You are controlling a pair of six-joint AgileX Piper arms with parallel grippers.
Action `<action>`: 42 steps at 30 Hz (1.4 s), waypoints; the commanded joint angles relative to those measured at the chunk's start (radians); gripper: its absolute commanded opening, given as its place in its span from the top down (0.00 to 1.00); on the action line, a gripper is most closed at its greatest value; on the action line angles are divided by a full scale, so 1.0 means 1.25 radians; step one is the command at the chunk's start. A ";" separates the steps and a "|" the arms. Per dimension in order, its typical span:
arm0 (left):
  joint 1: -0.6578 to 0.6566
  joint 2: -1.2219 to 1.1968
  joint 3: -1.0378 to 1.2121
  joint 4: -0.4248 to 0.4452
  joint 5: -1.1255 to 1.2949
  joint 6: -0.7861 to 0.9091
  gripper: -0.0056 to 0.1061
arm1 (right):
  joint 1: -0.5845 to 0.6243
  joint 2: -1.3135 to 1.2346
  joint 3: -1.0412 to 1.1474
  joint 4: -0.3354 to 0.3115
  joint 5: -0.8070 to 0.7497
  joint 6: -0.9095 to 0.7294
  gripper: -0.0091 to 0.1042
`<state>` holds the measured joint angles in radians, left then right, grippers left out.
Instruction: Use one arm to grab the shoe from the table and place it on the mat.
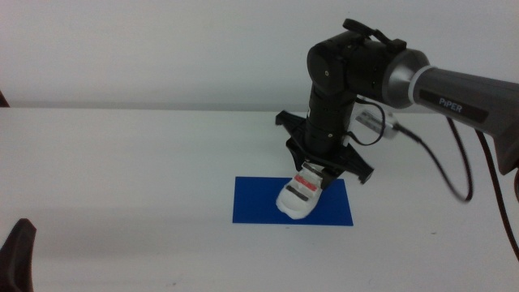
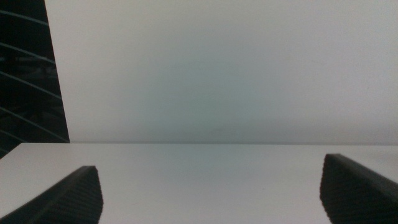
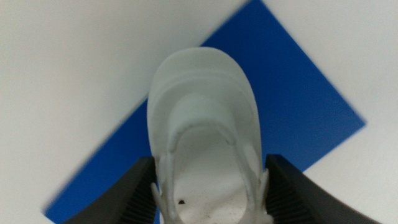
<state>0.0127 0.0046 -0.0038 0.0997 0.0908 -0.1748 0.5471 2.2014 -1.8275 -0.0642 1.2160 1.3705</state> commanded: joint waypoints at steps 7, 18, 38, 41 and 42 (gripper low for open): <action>-0.002 -0.033 0.034 -0.002 -0.009 -0.005 0.11 | 0.016 -0.002 -0.007 0.001 0.083 0.450 0.94; -0.002 -0.033 0.034 -0.002 -0.009 -0.005 0.11 | 0.041 0.000 -0.007 0.017 0.083 0.615 0.94; -0.002 -0.033 0.034 -0.002 -0.009 -0.005 0.11 | 0.041 -0.002 0.048 -0.053 0.081 0.615 0.94; -0.002 -0.033 0.034 -0.002 -0.009 -0.005 0.11 | 0.041 0.008 0.048 -0.046 0.075 0.615 0.94; -0.002 -0.033 0.034 -0.002 -0.009 -0.005 0.11 | 0.041 0.022 0.048 -0.039 0.070 0.615 0.94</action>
<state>0.0127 0.0046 -0.0038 0.0997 0.0908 -0.1748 0.5986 2.2136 -1.7711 -0.1116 1.2123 2.1116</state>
